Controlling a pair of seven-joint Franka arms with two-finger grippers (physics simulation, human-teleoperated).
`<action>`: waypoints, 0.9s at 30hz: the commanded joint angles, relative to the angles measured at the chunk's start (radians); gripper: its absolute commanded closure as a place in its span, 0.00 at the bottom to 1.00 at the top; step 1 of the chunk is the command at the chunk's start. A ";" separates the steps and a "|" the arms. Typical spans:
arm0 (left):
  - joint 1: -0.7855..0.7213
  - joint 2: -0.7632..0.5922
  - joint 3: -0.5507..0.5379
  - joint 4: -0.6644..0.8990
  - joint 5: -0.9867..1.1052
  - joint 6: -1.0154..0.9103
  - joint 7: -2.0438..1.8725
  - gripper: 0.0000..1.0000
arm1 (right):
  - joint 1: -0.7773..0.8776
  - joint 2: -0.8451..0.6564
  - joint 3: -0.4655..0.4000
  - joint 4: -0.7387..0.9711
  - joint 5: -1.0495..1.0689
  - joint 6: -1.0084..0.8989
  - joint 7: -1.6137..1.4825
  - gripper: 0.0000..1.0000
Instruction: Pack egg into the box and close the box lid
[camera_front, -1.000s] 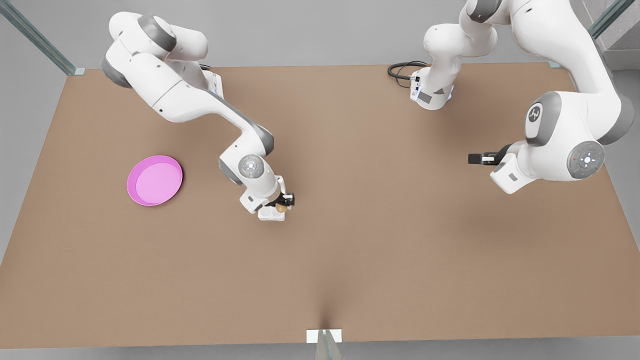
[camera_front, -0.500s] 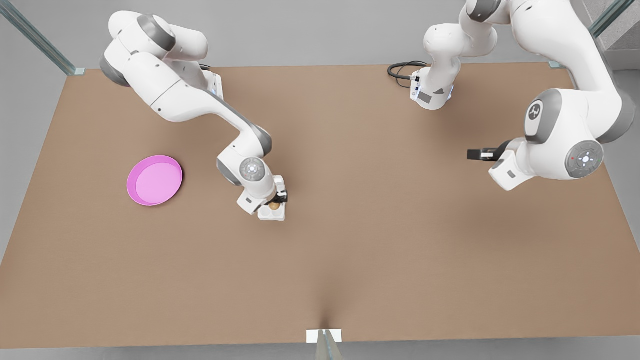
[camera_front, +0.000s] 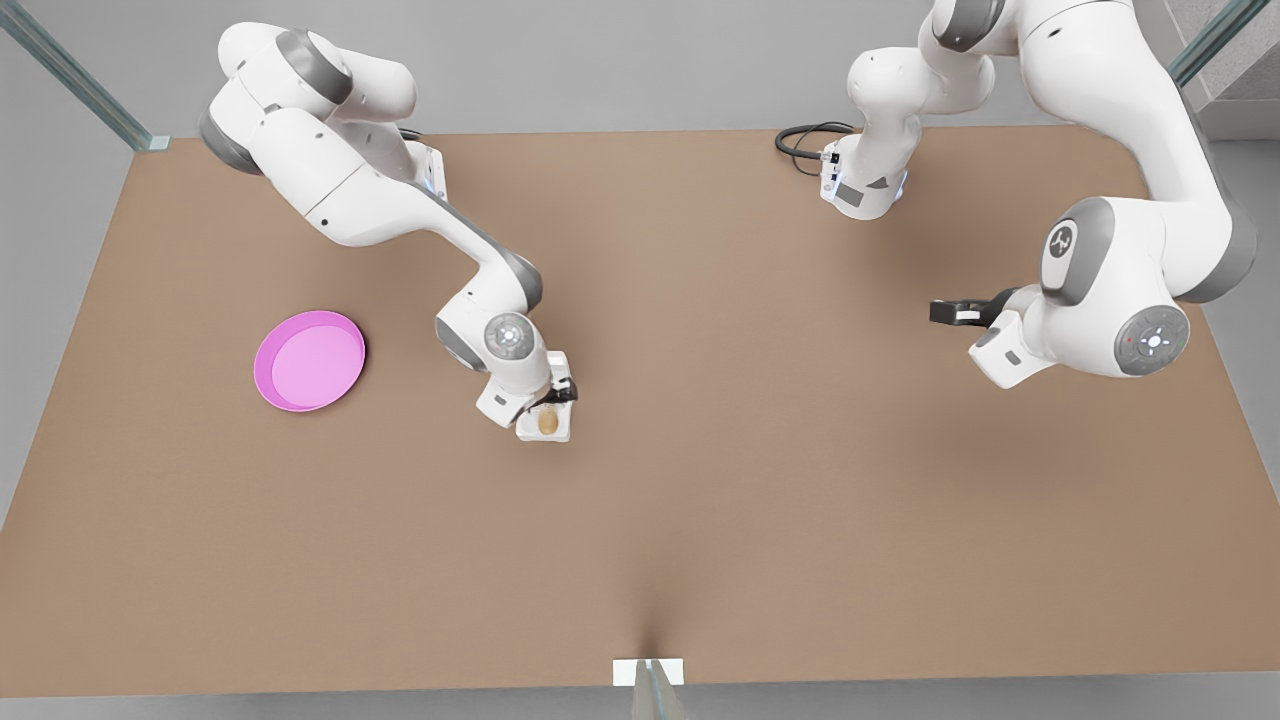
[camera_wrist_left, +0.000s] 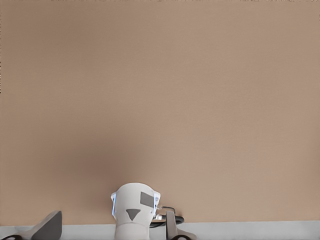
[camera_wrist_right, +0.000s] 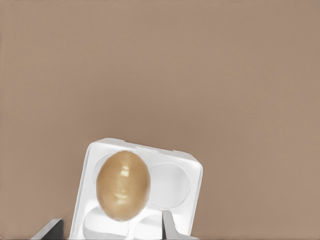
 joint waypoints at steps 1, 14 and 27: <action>0.000 0.000 -0.001 0.000 0.000 0.000 -0.001 0.00 | 0.000 0.000 -0.001 -0.001 0.058 0.017 -0.039 0.00; -0.322 0.007 -0.159 0.063 -0.013 0.156 -0.479 0.79 | -0.054 -0.488 -0.685 0.267 0.572 -0.731 -0.787 0.00; -0.803 0.502 -0.162 0.153 -0.162 0.946 -0.932 0.79 | -0.052 -0.487 -0.682 0.321 0.556 -0.604 -0.714 0.00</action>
